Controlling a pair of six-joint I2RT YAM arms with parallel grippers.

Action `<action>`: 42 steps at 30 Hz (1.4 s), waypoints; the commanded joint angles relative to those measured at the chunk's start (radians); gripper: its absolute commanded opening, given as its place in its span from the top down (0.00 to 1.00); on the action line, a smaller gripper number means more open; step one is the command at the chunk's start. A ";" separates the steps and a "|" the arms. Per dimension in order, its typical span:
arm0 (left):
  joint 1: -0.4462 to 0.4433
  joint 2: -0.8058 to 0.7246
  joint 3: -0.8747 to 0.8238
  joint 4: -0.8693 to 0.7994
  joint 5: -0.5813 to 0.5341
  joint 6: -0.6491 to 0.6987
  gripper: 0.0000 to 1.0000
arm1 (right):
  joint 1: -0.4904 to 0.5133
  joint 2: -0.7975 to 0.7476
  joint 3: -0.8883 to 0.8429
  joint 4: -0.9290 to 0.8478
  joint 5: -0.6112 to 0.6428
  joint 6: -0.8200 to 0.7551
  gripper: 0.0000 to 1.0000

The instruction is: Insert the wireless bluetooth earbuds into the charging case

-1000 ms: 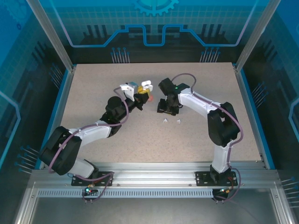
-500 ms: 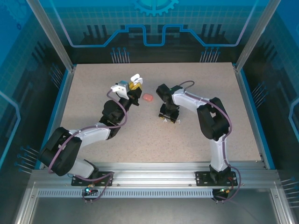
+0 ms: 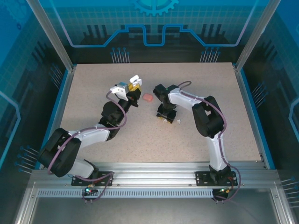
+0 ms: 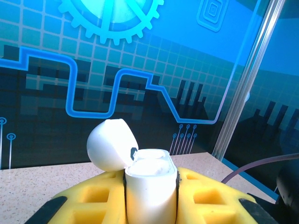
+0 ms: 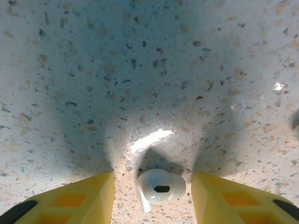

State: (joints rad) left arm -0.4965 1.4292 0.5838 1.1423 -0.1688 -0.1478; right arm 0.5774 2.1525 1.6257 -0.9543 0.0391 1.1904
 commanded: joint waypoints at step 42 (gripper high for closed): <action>0.001 -0.094 -0.026 0.013 0.245 0.076 1.00 | 0.018 -0.344 -0.179 0.263 0.211 -0.282 0.87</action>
State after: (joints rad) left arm -0.4965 1.3754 0.5583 1.1305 -0.0044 -0.1207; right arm 0.5819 1.9163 1.4643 -0.7849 0.1711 0.9997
